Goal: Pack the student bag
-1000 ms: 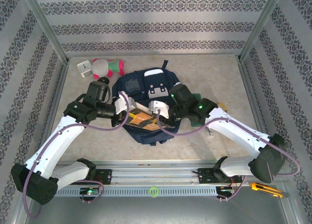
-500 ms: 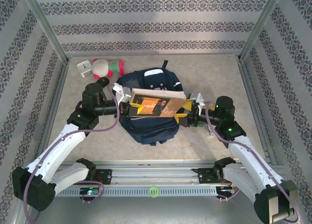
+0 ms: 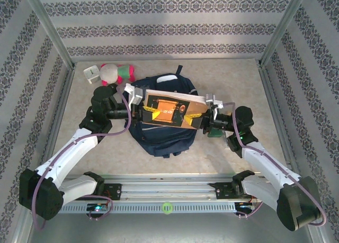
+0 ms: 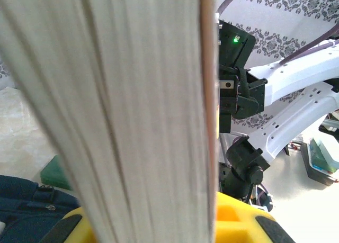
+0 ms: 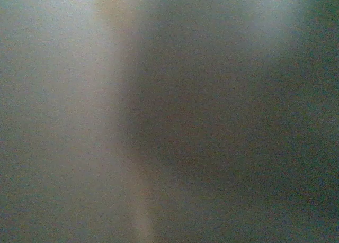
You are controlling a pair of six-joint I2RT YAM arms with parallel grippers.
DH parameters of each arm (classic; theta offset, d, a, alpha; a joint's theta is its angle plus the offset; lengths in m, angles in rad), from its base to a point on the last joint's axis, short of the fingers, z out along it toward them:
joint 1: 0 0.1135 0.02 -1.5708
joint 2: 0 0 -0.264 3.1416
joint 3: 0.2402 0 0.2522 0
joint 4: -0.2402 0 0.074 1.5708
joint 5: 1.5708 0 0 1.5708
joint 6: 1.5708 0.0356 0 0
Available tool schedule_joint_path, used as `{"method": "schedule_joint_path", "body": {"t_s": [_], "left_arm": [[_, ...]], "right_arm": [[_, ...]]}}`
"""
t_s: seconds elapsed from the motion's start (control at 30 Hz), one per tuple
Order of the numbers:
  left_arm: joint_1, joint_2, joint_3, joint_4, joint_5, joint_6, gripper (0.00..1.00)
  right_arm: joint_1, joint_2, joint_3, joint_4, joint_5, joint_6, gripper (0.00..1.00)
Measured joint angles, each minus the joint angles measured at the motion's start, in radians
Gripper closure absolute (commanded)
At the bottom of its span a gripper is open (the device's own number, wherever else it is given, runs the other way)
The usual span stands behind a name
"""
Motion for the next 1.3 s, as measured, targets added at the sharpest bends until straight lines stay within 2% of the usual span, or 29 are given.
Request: {"method": "schedule_joint_path", "body": {"t_s": [0.03, 0.13, 0.27, 0.37, 0.5, 0.6, 0.77, 0.97, 1.0, 1.03, 1.1, 1.13, 1.17, 1.27, 1.3], "left_arm": [[-0.002, 0.003, 0.000, -0.002, -0.016, 0.012, 0.48], [-0.007, 0.002, 0.000, -0.059, -0.119, 0.080, 0.30], [-0.038, 0.018, 0.016, -0.220, -0.313, 0.247, 0.26], [-0.124, 0.085, 0.058, -0.351, -0.480, 0.399, 0.21], [-0.235, 0.214, 0.070, -0.429, -0.656, 0.546, 0.15], [-0.282, 0.323, 0.071, -0.430, -0.752, 0.594, 0.15], [-0.303, 0.488, 0.103, -0.397, -0.845, 0.613, 0.14], [-0.315, 0.607, 0.171, -0.357, -0.870, 0.615, 0.12], [-0.317, 0.620, 0.178, -0.345, -0.878, 0.615, 0.08], [-0.317, 0.630, 0.185, -0.337, -0.883, 0.615, 0.00], [-0.317, 0.650, 0.200, -0.325, -0.895, 0.615, 0.00], [-0.317, 0.655, 0.203, -0.321, -0.900, 0.615, 0.02], [-0.317, 0.657, 0.203, -0.319, -0.906, 0.615, 0.10], [-0.323, 0.657, 0.198, -0.310, -0.928, 0.607, 0.55], [-0.329, 0.655, 0.191, -0.296, -0.940, 0.603, 0.66]], "right_arm": [[-0.013, 0.001, 0.000, 0.002, -0.003, 0.017, 1.00], [-0.093, -0.009, -0.011, 0.004, -0.006, 0.082, 1.00], [-0.266, -0.069, -0.042, -0.083, 0.041, 0.167, 1.00], [-0.364, -0.143, -0.063, -0.217, 0.127, 0.200, 1.00], [-0.409, -0.215, -0.068, -0.426, 0.256, 0.215, 1.00], [-0.410, -0.254, -0.074, -0.550, 0.322, 0.212, 1.00], [-0.410, -0.329, -0.101, -0.664, 0.386, 0.208, 1.00], [-0.410, -0.386, -0.109, -0.730, 0.411, 0.196, 1.00], [-0.410, -0.391, -0.111, -0.733, 0.411, 0.196, 1.00], [-0.410, -0.395, -0.114, -0.737, 0.412, 0.196, 1.00], [-0.410, -0.405, -0.122, -0.748, 0.415, 0.196, 1.00], [-0.410, -0.408, -0.124, -0.756, 0.416, 0.196, 1.00], [-0.410, -0.412, -0.128, -0.761, 0.418, 0.196, 1.00], [-0.410, -0.420, -0.130, -0.788, 0.420, 0.197, 1.00], [-0.410, -0.423, -0.130, -0.798, 0.424, 0.201, 1.00]]}}
